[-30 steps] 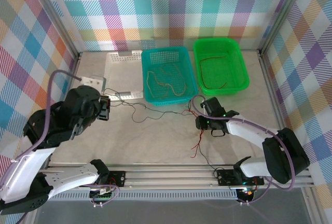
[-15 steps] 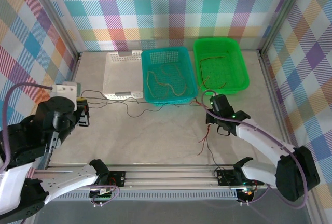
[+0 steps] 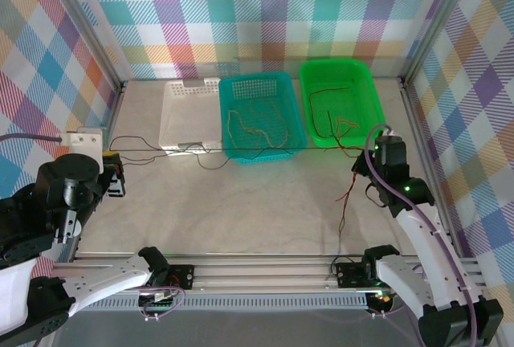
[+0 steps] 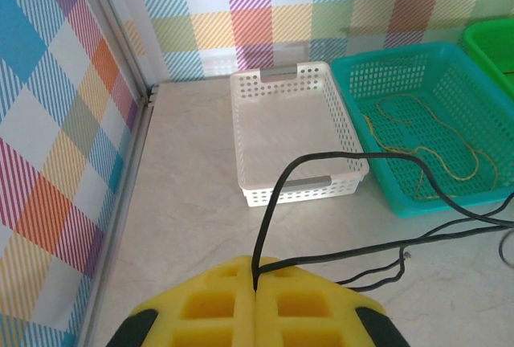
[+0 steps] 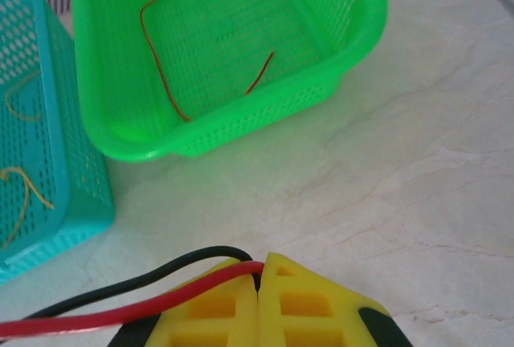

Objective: Untangle the cables

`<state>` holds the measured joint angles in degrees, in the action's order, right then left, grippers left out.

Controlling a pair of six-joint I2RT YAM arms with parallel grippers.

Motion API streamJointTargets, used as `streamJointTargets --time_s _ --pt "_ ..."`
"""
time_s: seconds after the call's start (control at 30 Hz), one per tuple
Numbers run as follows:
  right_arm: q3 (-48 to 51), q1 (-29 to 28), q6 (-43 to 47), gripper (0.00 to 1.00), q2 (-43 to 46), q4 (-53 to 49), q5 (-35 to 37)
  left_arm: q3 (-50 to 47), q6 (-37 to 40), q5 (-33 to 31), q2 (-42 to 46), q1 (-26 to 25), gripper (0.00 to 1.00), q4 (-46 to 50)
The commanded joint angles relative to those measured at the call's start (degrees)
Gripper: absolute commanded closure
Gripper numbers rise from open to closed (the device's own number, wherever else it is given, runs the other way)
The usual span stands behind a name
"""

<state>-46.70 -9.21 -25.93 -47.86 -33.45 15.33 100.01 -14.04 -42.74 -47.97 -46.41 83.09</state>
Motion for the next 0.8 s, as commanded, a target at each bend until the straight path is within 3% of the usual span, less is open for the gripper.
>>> streamJointTargets --time_s 0.0,0.13,0.37,0.57,0.77 --pt "-2.2 5.5 -3.1 1.00 -0.6 -5.0 3.4 1.1 0.6 -10.0 1.5 0.0 1.00 2.3" --pt "-4.5 8.6 -4.8 1.00 -1.8 -4.6 1.4 0.4 0.4 -9.6 1.3 0.0 1.00 2.1" --pt "-6.8 8.8 -8.5 1.00 1.0 1.7 0.6 -3.2 -0.1 -6.3 0.1 0.0 1.00 0.4" --pt "-10.1 8.8 -7.2 1.00 2.8 7.7 0.6 -9.7 -1.4 1.8 -0.8 0.0 1.00 -3.9" --pt "-11.0 8.8 -6.8 1.00 4.7 12.6 -4.4 -15.8 -2.5 7.7 -2.2 0.0 1.00 -9.2"
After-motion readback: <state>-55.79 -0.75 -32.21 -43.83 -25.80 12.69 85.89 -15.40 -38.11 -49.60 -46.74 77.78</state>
